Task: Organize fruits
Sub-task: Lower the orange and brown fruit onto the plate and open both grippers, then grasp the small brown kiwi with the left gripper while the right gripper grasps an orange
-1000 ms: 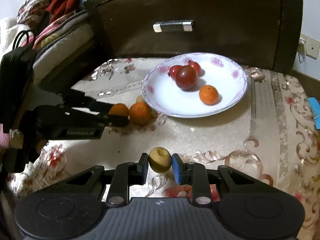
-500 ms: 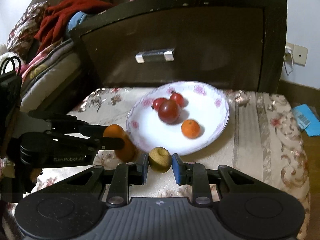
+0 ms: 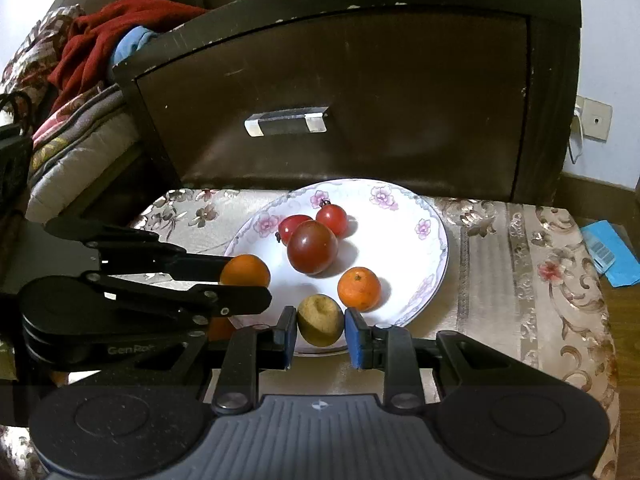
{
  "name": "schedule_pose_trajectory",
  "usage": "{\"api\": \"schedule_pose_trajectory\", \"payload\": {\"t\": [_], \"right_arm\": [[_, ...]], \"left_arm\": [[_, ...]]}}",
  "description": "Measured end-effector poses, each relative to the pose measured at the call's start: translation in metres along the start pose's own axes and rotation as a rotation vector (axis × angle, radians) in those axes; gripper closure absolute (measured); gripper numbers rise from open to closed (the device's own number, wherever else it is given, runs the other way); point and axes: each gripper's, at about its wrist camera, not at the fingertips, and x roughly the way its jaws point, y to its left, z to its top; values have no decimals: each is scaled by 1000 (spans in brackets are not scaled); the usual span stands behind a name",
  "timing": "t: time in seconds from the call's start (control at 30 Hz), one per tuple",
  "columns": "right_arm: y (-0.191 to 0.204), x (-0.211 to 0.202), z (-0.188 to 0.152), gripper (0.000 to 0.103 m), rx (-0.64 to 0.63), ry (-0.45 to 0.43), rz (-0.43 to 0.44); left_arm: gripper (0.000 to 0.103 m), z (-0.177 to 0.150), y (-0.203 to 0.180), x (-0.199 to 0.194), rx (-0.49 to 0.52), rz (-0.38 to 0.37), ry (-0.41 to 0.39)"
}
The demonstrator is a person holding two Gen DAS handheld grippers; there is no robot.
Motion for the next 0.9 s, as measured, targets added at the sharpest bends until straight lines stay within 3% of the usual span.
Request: {"api": "schedule_pose_trajectory", "payload": {"t": [0.43, 0.9], "right_arm": [[-5, -8, 3, 74, 29, -33, -8], [26, -11, -11, 71, 12, 20, 96]], "left_arm": [[63, 3, 3, -13, -34, 16, -12], [59, -22, 19, -44, -33, 46, 53]]}}
